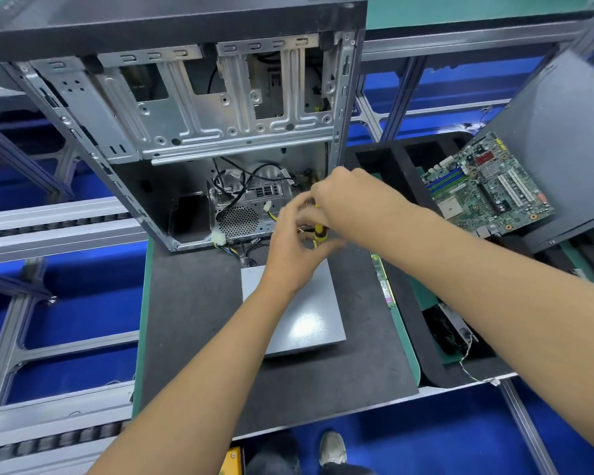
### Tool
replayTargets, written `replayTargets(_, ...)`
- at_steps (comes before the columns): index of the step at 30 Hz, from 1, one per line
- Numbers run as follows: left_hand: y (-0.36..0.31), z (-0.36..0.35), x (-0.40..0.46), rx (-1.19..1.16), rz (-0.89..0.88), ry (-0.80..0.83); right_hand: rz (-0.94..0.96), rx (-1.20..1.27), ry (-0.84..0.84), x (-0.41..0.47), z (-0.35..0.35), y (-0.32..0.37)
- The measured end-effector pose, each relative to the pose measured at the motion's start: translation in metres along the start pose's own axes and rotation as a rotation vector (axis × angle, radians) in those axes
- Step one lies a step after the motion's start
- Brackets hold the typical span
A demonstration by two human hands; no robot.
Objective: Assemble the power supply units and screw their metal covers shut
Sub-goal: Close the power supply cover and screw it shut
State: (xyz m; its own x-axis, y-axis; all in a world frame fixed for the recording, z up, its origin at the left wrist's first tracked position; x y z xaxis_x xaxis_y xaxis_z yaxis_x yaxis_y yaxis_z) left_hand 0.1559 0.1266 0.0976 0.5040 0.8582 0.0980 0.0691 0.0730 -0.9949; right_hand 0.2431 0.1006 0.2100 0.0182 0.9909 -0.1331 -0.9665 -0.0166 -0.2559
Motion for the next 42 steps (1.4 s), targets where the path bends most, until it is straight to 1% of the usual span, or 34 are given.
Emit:
replayTargets(2,0.002,0.000,0.000,-0.030,0.014,-0.035,-0.072,0.026,0.021,-0.003,-0.001,-0.003)
replayTargets(3,0.003,0.001,0.000,-0.005,0.010,-0.031,-0.068,0.075,0.041,-0.005,-0.003,-0.002)
replayTargets(5,0.008,0.001,0.000,0.032,0.015,0.024,0.005,0.158,0.094,-0.010,-0.007,0.000)
replayTargets(7,0.012,-0.001,-0.001,0.003,0.032,0.077,0.063,0.120,0.106,-0.009,-0.008,0.001)
replayTargets(8,0.012,-0.002,-0.002,-0.008,0.034,0.074,0.064,0.073,0.102,-0.007,-0.008,0.000)
replayTargets(10,0.011,-0.004,-0.003,-0.017,0.035,0.020,-0.015,0.001,0.076,-0.005,-0.005,-0.003)
replayTargets(12,0.013,-0.002,-0.002,-0.025,0.024,-0.041,-0.087,0.029,0.055,-0.007,-0.004,-0.009)
replayTargets(13,0.015,0.001,-0.001,-0.026,0.016,-0.061,-0.080,0.071,0.059,-0.008,-0.005,-0.009)
replayTargets(15,0.017,0.005,0.001,-0.022,-0.001,-0.044,0.021,0.121,0.065,-0.011,-0.005,-0.005)
replayTargets(17,0.017,0.007,0.000,-0.025,0.006,0.008,0.105,0.031,0.051,-0.009,-0.006,-0.002)
replayTargets(18,0.017,0.007,-0.001,-0.039,0.017,0.035,0.111,-0.006,0.040,-0.006,-0.006,-0.003)
replayTargets(21,0.016,0.005,-0.004,-0.058,0.052,0.077,0.083,-0.014,0.050,-0.001,-0.002,-0.005)
replayTargets(25,0.010,0.000,0.000,0.025,0.045,0.071,0.067,-0.024,0.017,-0.001,0.001,-0.002)
replayTargets(27,0.007,-0.006,0.000,0.085,0.012,0.081,0.012,-0.042,0.045,-0.003,-0.002,-0.003)
replayTargets(28,0.006,-0.010,-0.001,0.102,0.009,0.112,-0.007,-0.054,0.089,-0.006,-0.006,-0.003)
replayTargets(30,0.009,-0.017,-0.005,0.099,0.051,0.170,-0.001,-0.089,0.199,-0.017,-0.019,0.000)
replayTargets(31,0.011,-0.019,-0.008,0.107,0.067,0.186,0.022,-0.134,0.220,-0.024,-0.025,0.001)
replayTargets(33,0.011,-0.016,-0.014,0.144,0.075,0.204,0.038,-0.250,0.210,-0.037,-0.037,-0.007)
replayTargets(34,0.010,-0.012,-0.018,0.162,0.082,0.192,0.001,-0.274,0.209,-0.044,-0.043,-0.018)
replayTargets(35,0.009,-0.006,-0.022,0.174,0.092,0.159,-0.072,-0.242,0.206,-0.053,-0.048,-0.033)
replayTargets(36,0.007,0.002,-0.027,0.172,0.099,0.105,-0.171,-0.138,0.199,-0.063,-0.055,-0.048)
replayTargets(37,0.006,0.010,-0.032,0.161,0.101,0.038,-0.285,0.066,0.194,-0.075,-0.063,-0.062)
replayTargets(38,0.005,0.018,-0.039,0.149,0.098,-0.035,-0.408,0.390,0.197,-0.089,-0.075,-0.069)
replayTargets(40,0.003,0.031,-0.059,0.124,0.091,-0.168,-0.600,1.148,0.205,-0.114,-0.102,-0.056)
replayTargets(41,0.003,0.034,-0.069,0.114,0.095,-0.211,-0.643,1.425,0.198,-0.125,-0.113,-0.041)
replayTargets(42,0.003,0.036,-0.080,0.109,0.107,-0.240,-0.658,1.604,0.185,-0.133,-0.122,-0.024)
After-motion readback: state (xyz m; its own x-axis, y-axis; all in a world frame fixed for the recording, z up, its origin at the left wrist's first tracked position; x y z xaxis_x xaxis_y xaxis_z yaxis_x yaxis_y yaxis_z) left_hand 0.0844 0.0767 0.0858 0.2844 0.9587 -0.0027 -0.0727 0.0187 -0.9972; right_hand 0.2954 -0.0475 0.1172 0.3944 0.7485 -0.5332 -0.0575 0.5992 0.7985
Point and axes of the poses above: each hand's wrist, its own x-axis towards the middle knuckle, its own z-axis out of the back of the hand, y = z × x, the point moved 4 cm from there along x, towards the middle knuckle, and after that the axes turned 9 degrees about -x, right-handed, at the moved point
